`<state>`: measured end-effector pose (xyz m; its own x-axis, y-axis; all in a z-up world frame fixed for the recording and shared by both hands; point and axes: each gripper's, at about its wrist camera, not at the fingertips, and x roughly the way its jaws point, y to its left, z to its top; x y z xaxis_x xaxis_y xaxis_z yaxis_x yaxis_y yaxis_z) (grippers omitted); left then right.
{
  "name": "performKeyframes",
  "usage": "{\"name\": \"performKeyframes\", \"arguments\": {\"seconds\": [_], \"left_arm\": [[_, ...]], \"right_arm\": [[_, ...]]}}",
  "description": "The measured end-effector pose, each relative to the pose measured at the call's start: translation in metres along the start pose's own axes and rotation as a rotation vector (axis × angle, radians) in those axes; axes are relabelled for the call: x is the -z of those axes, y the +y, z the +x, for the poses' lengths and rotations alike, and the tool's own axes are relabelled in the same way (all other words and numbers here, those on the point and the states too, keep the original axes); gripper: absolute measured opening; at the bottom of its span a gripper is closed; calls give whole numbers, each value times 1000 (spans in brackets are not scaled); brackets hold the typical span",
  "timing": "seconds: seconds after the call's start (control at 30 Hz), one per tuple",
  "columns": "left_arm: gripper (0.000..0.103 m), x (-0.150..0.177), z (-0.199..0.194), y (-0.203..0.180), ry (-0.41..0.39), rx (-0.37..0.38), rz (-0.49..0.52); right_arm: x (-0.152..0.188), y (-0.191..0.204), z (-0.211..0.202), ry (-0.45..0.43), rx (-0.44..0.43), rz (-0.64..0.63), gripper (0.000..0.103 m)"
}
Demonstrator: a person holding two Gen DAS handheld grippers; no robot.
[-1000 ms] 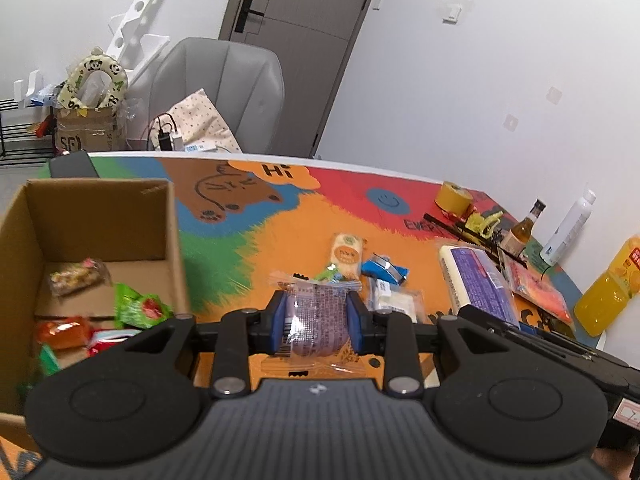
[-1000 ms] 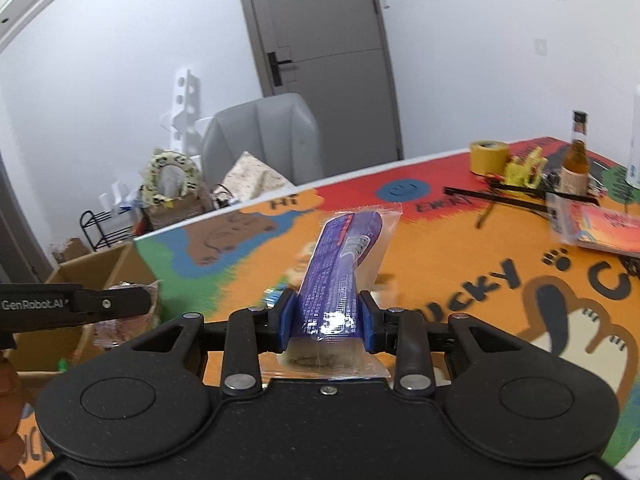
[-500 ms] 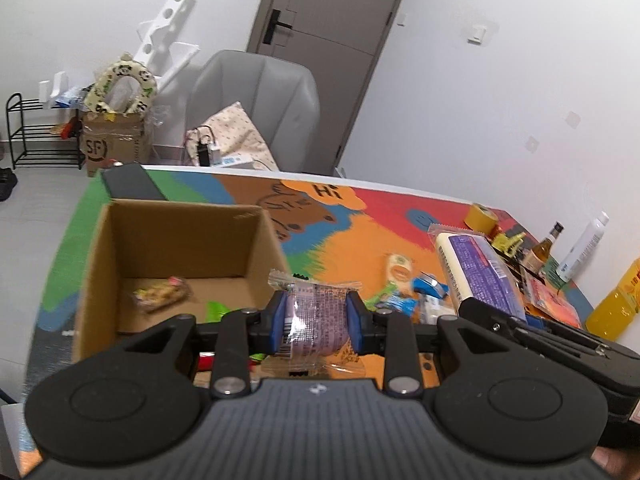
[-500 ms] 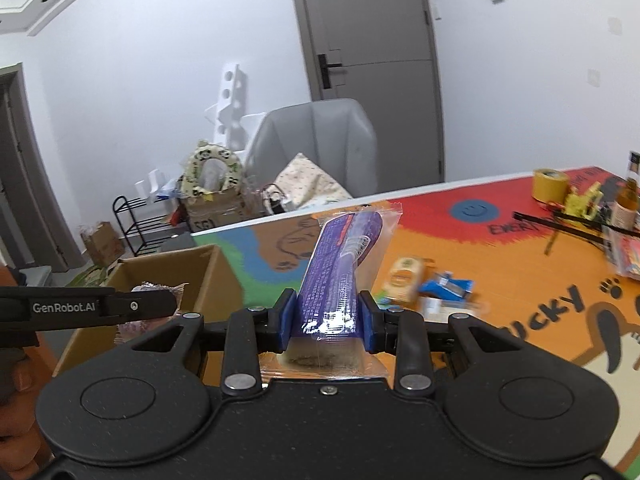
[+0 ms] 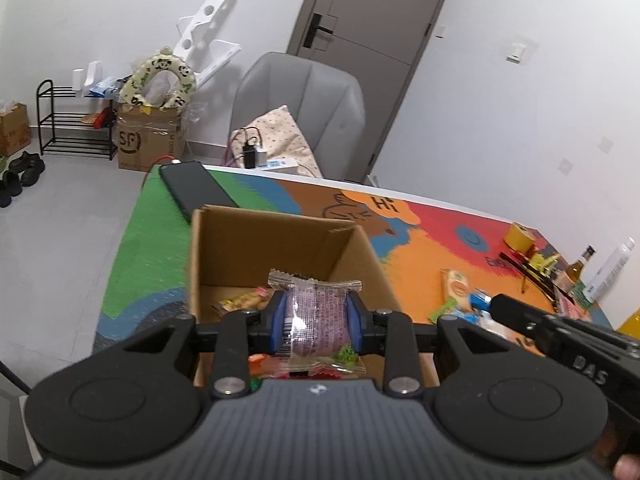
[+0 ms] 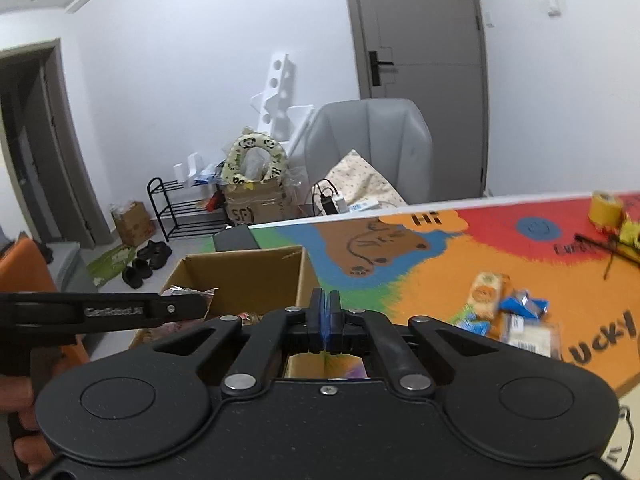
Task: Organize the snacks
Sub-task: 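Carry the pink packet over the box and open the left tool while the right tool carries the purple bar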
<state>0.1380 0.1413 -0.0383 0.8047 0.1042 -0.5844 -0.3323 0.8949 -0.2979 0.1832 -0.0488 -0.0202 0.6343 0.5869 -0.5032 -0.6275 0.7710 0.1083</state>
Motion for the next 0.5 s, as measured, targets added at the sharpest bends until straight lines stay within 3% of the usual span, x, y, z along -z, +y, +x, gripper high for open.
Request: {"name": "performKeyframes", "arguments": {"seconds": [0.17, 0.23, 0.3, 0.4, 0.5], "left_arm": [[31, -4, 13, 18, 26, -8, -32], [31, -4, 16, 23, 38, -14, -43], [38, -4, 16, 28, 46, -11, -51], [52, -4, 13, 32, 40, -13, -61], [56, -2, 8, 32, 31, -14, -60]], "right_arm": [[3, -3, 5, 41, 27, 36, 0], [10, -5, 9, 71, 43, 37, 4], [18, -8, 12, 101, 63, 36, 22], [30, -16, 16, 145, 79, 49, 24], [41, -22, 19, 184, 89, 55, 28]]}}
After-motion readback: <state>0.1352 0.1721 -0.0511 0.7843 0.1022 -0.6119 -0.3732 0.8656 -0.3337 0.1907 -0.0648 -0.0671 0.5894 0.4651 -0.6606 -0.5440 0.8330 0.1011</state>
